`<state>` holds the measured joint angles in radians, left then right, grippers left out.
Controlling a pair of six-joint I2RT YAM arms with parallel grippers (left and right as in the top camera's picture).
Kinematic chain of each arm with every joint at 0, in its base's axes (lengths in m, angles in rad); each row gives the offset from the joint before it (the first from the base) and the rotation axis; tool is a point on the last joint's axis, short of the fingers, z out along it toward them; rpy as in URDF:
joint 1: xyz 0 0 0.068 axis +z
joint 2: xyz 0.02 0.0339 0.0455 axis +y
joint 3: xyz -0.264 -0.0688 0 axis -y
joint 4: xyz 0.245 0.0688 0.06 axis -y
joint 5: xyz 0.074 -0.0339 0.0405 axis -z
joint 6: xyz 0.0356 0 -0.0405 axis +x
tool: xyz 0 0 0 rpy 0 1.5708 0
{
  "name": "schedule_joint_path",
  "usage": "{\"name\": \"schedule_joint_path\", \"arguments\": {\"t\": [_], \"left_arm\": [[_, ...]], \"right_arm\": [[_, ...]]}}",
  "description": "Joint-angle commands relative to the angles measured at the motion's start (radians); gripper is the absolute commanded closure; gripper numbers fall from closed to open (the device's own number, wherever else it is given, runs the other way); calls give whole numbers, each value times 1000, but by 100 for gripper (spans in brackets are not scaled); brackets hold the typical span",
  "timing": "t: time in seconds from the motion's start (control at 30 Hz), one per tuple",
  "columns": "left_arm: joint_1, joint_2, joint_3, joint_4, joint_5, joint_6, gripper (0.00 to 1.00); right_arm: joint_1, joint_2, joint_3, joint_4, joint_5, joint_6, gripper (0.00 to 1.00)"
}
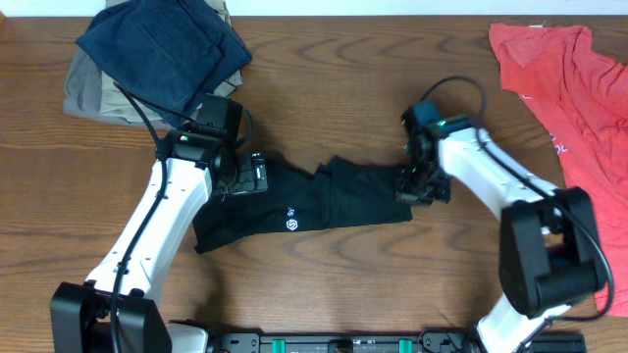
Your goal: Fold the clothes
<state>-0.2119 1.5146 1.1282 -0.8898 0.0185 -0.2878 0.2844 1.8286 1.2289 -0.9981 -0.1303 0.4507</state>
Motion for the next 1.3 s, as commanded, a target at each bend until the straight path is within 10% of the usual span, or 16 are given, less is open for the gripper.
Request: {"name": "schedule_joint_path", "arguments": {"t": [0.0,1.1,1.27], "left_arm": [[1,-5,-12,-2,-11,5,2],[1,-5,-12,4,-11,5,2],[2,-5,-12,4,-11,5,2]], "right_arm": [[5,-83,71,10,-13,-17,88],[126,191,155,346,-211,-5,75],[64,189,307,162,-207,-90,43]]}}
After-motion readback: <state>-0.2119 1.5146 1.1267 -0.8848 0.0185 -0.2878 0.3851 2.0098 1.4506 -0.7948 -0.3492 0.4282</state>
